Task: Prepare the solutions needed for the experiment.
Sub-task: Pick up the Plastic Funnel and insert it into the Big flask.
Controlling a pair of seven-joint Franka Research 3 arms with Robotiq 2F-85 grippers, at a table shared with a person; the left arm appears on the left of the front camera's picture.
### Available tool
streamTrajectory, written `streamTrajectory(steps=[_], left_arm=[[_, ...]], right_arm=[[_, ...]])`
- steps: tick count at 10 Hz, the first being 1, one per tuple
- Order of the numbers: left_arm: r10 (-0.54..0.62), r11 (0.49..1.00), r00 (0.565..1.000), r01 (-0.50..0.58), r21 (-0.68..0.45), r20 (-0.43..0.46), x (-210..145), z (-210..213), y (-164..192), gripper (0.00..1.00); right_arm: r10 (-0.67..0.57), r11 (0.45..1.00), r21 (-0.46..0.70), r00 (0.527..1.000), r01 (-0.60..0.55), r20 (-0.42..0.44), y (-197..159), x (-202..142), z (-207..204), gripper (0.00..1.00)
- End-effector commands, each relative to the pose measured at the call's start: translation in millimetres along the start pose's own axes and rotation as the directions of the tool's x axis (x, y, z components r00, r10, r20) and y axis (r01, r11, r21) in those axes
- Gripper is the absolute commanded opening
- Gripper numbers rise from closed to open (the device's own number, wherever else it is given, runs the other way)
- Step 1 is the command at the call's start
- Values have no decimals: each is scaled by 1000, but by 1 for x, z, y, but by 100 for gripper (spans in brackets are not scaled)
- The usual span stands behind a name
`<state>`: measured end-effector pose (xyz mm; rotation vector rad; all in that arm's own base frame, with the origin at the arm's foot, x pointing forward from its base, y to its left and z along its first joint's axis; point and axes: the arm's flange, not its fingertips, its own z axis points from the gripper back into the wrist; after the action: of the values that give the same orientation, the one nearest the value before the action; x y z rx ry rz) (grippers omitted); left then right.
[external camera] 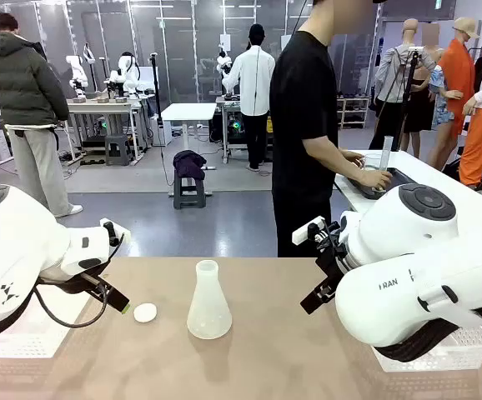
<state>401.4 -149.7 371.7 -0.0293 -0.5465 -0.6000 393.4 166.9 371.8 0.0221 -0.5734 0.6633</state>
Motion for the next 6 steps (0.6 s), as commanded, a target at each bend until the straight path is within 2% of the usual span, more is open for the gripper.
streamTrajectory(steps=[1,6], left_arm=[[0,1000,1000,0,0,0,0,0,0,100],[0,1000,1000,0,0,0,0,0,0,100]], right_arm=[[0,1000,0,1000,0,0,0,0,0,100],[0,1000,0,1000,0,0,0,0,0,100]])
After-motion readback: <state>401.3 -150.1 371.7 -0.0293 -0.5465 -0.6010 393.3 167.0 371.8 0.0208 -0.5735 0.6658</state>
